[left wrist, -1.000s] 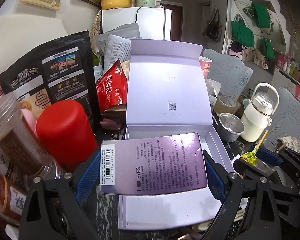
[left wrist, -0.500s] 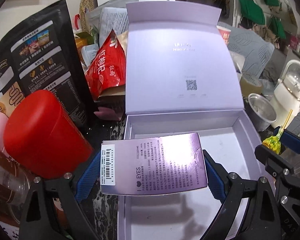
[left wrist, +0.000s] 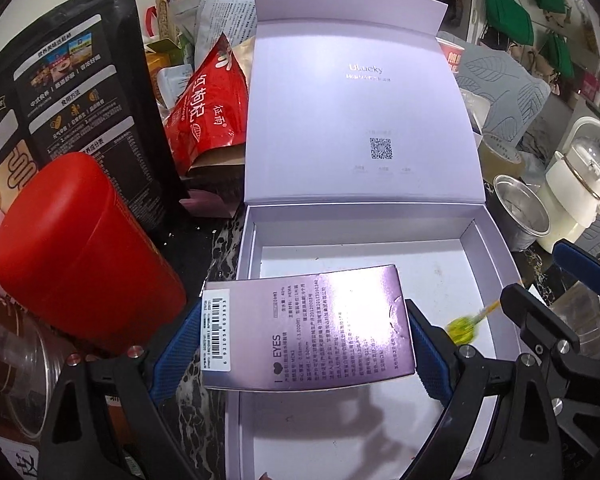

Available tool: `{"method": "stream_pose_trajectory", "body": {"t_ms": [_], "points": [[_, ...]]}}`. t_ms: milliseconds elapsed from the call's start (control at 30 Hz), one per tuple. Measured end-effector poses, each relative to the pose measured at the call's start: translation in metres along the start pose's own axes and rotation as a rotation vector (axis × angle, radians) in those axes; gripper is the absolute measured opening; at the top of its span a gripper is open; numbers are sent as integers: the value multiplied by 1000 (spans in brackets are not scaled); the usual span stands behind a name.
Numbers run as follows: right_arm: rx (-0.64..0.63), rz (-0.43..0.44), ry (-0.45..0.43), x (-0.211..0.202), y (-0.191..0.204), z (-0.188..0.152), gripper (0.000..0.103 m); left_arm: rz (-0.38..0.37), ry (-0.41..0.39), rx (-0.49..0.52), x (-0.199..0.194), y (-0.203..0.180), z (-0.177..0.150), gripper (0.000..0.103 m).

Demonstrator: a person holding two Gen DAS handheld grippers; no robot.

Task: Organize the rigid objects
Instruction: 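Open both grippers to drop the card package and lollipop into the box, then withdraw both grippers from the box toward the remaining items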

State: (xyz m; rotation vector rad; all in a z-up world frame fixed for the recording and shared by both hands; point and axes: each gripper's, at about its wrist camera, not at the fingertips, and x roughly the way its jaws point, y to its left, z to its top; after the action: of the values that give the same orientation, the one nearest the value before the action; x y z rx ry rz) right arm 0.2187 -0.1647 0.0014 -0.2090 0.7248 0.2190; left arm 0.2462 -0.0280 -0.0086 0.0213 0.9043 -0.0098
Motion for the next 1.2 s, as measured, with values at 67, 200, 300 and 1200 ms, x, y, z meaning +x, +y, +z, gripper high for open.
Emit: {"method": "stream_pose_trajectory", "body": {"t_ms": [67, 200, 300, 1200], "points": [[1, -6, -3, -3, -1, 1, 63, 3, -14, 2, -6, 0, 0, 95], [2, -11, -13, -12, -3, 1, 63, 23, -39, 12, -18, -1, 1, 95], [3, -14, -23, -19, -4, 2, 63, 38, -55, 11, -26, -1, 2, 95], [5, -6, -171, -137, 10, -11, 63, 48, -218, -4, -153, 8, -32, 95]]}}
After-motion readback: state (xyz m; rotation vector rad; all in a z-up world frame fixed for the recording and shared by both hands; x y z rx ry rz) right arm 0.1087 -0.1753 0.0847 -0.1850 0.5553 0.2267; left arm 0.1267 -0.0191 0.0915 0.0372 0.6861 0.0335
